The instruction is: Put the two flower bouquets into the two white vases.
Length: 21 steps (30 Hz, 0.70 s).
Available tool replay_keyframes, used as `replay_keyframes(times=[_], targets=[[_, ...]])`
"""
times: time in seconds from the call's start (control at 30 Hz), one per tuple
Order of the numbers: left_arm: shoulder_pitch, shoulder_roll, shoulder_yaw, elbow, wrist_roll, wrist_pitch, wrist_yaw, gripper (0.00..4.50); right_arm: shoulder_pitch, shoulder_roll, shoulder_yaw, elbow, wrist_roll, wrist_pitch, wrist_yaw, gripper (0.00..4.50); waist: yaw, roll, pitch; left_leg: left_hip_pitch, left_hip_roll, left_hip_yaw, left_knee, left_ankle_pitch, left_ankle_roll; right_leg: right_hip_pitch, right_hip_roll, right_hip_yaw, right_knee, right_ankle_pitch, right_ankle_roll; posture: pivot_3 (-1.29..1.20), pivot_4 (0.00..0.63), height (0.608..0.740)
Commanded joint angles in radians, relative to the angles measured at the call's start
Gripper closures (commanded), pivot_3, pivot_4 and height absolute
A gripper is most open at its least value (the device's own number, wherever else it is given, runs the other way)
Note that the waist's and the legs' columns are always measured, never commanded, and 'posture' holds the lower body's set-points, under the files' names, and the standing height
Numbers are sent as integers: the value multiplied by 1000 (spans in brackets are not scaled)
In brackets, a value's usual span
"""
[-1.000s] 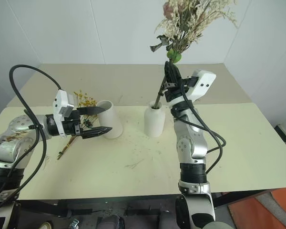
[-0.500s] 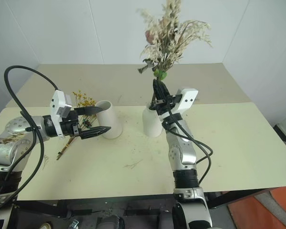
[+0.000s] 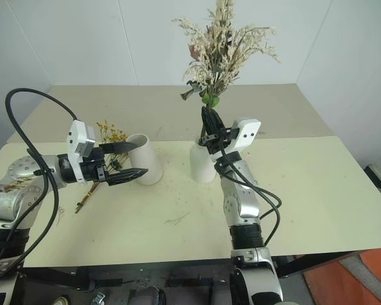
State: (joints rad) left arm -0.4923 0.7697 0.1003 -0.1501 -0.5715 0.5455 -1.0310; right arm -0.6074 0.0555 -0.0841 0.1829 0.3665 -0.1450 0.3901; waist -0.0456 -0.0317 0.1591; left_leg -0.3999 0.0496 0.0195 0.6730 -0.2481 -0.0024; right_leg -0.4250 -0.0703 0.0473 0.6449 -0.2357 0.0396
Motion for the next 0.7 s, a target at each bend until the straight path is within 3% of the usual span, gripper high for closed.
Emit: replay_keyframes(times=[0.03, 0.3, 0.53, 0.7], targets=[[-4, 2, 31, -26, -12, -17, 0, 0, 17, 2, 22, -84, 13, -23, 25, 3011, 0, 0, 0, 0, 0, 0, 0, 0, 0, 0, 0, 0, 0, 0, 0, 0, 150, 740], [-22, -3, 26, -13, -17, -22, -4, 0, 109, -18, 52, -187, 24, 10, 49, 128, 1, 0, 0, 0, 0, 0, 0, 0, 0, 0, 0, 0, 0, 0, 0, 0, 150, 740], [-7, 14, 84, -43, -58, 66, 61, 0, 265, -138, 74, -366, -71, 153, -17, 23, 4, 0, 0, 0, 0, 0, 0, 0, 0, 0, 0, 0, 0, 0, 0, 0, 150, 740], [123, 71, 255, -160, -163, 259, 179, 0, 425, -358, 50, -682, 20, 559, -19, 23, -1, 0, 0, -2, 0, -1, 0, 0, 0, 0, -2, -1, -3, -1, 1, 0, 150, 740]])
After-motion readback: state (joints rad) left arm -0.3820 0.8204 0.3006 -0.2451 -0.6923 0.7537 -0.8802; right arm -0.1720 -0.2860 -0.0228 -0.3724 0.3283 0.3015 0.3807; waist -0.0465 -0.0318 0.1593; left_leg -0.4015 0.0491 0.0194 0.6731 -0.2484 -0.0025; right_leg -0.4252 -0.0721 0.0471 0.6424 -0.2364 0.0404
